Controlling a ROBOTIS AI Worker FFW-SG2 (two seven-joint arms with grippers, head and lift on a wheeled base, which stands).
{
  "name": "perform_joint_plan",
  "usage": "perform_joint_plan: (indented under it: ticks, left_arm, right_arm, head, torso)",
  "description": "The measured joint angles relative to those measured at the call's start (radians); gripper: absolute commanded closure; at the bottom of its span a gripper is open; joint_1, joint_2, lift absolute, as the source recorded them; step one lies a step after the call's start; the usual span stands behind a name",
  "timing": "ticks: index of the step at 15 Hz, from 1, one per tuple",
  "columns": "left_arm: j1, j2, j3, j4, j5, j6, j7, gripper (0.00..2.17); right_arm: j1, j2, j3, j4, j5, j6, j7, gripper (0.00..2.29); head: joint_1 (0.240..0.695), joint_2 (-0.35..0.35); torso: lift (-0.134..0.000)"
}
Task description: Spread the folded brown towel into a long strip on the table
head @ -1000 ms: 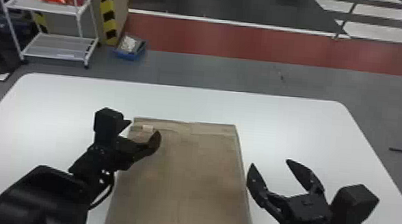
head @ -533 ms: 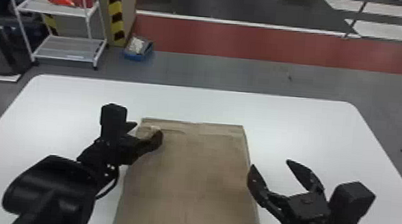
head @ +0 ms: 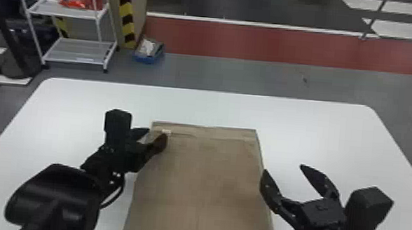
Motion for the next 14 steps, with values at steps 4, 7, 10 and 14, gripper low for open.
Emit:
perform_joint_plan:
  ticks: [4,7,10,14]
  left_arm:
    - [0.034,0.002,0.001,-0.066,-0.002,0.015,0.001,1.03]
    - [0.044,0.003,0.002,-0.085,-0.006,0.035,0.002,1.09]
    - [0.043,0.003,0.0,-0.086,-0.022,0.055,0.005,1.62]
    - [0.068,0.003,0.005,-0.144,-0.009,0.064,0.041,1.63]
  right_arm:
    - [0.003,-0.002,0.001,-0.002,0.0,0.0,0.0,0.1]
    - [0.006,-0.006,0.004,-0.006,0.0,0.002,0.0,0.1]
    - [0.005,-0.01,0.009,-0.01,-0.001,0.006,0.0,0.1]
    - [0.001,-0.013,0.009,-0.017,-0.002,0.023,0.0,0.1]
  head:
    - [0.695,-0.052]
    - [0.695,-0.052]
    - [0.695,-0.048]
    - [0.695,-0.044]
  torso:
    - [-0.114]
    - [-0.114]
    - [-0.114]
    - [-0.113]
